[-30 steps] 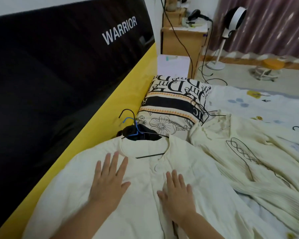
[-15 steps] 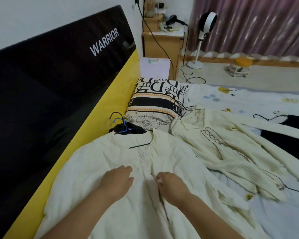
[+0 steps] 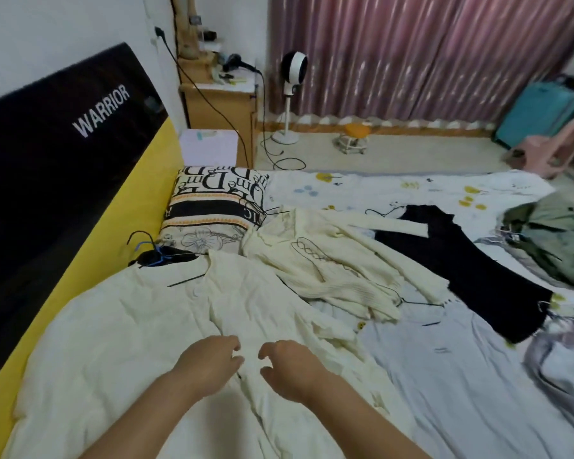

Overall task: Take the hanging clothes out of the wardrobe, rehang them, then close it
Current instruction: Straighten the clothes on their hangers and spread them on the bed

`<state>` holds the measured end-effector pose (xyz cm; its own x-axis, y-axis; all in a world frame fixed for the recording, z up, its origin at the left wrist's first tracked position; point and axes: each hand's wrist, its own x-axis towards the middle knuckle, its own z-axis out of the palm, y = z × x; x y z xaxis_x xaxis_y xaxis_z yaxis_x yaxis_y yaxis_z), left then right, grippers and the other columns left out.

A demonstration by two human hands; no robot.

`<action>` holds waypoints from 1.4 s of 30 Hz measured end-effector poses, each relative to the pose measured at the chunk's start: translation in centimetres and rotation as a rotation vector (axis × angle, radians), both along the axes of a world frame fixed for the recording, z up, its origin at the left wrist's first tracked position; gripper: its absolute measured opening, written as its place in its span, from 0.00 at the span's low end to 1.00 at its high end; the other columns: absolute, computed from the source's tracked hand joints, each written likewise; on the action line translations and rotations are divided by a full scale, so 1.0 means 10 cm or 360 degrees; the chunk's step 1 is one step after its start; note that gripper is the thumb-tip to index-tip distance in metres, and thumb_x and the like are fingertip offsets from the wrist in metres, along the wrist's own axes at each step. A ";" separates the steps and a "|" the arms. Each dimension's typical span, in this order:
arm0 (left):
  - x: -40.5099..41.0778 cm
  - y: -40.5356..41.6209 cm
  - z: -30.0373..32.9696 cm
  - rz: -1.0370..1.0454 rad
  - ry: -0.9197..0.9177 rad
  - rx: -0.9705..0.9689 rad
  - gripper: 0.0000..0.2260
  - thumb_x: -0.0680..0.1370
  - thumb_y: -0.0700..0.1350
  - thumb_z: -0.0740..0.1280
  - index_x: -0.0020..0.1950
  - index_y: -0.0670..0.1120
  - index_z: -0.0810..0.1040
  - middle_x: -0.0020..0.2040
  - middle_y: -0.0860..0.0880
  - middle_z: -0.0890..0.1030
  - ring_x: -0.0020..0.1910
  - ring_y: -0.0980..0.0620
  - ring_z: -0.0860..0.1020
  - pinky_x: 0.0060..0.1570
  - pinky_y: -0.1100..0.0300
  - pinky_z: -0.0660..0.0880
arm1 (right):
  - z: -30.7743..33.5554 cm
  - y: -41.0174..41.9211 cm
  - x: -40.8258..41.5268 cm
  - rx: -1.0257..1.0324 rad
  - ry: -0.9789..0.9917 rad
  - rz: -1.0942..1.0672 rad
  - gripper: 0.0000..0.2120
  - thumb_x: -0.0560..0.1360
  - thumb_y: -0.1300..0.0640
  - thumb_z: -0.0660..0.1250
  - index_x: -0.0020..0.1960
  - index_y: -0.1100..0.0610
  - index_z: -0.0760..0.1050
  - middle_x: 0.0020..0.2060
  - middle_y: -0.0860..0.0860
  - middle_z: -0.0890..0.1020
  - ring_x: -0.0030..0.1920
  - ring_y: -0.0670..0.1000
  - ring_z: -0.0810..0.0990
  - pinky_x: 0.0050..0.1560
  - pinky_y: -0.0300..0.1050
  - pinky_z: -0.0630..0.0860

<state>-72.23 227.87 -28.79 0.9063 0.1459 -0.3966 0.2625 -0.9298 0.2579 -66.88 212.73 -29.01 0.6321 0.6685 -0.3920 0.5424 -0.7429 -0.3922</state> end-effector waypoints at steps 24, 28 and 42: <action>1.22 -3.14 -0.85 -0.0069 0.0016 -0.0231 0.14 0.81 0.50 0.54 0.65 0.51 0.70 0.62 0.52 0.75 0.62 0.53 0.72 0.57 0.60 0.68 | -0.73 -3.55 1.36 -0.0197 -0.0099 -0.0606 0.16 0.79 0.59 0.53 0.66 0.55 0.70 0.62 0.52 0.75 0.62 0.53 0.71 0.58 0.43 0.68; 1.46 -3.40 -1.20 -0.0003 -0.0016 -0.0198 0.14 0.81 0.49 0.53 0.66 0.51 0.69 0.63 0.51 0.72 0.63 0.52 0.70 0.60 0.61 0.67 | -1.10 -3.90 1.74 -0.0273 -0.0159 -0.0699 0.16 0.79 0.59 0.52 0.66 0.53 0.68 0.61 0.50 0.74 0.62 0.52 0.70 0.57 0.43 0.69; 2.56 -3.58 -2.68 0.0160 -0.0064 0.0195 0.28 0.69 0.51 0.74 0.62 0.35 0.75 0.64 0.34 0.73 0.69 0.44 0.68 0.66 0.56 0.68 | -2.48 -4.19 3.20 -0.0434 -0.0400 -0.0780 0.25 0.82 0.52 0.50 0.76 0.57 0.49 0.76 0.56 0.50 0.76 0.55 0.50 0.72 0.48 0.54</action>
